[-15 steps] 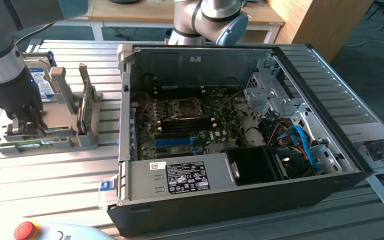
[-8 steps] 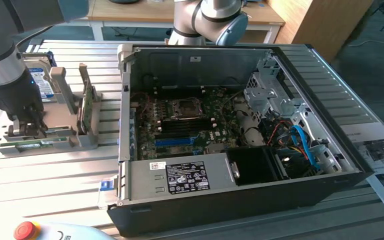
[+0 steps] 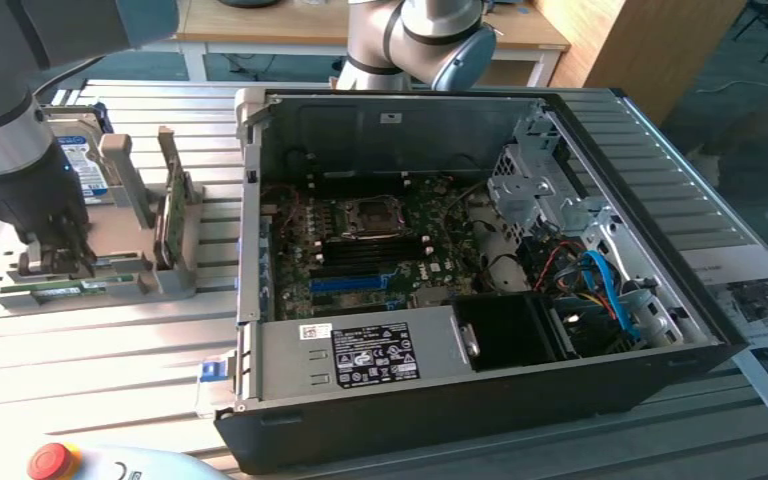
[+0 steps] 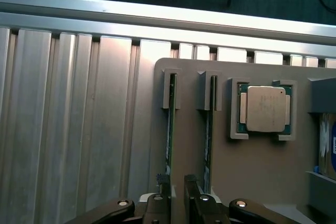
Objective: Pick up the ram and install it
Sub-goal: 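Pick up the ram and move it above insertion slot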
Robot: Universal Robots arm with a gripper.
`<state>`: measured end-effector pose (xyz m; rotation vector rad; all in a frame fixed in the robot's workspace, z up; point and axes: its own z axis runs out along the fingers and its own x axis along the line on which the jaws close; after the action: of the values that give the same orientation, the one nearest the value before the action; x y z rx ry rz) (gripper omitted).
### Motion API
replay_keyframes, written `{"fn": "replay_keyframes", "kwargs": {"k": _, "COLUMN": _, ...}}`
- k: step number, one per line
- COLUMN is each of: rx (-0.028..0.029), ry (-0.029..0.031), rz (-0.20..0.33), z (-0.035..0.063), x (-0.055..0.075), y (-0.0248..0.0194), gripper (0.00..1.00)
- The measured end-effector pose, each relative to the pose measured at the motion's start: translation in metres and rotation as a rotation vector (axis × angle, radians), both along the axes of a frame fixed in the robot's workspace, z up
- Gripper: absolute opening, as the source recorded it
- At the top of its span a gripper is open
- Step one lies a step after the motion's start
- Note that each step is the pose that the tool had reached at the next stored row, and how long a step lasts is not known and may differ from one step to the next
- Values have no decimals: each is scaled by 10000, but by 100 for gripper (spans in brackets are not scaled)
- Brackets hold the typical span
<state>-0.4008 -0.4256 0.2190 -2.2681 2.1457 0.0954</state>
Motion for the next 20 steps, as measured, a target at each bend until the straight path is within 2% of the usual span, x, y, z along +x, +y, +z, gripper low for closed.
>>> {"fn": "replay_keyframes", "kwargs": {"k": 20, "rx": -1, "ry": 4, "rz": -1, "z": -128, "x": 0, "y": -2, "gripper": 25}}
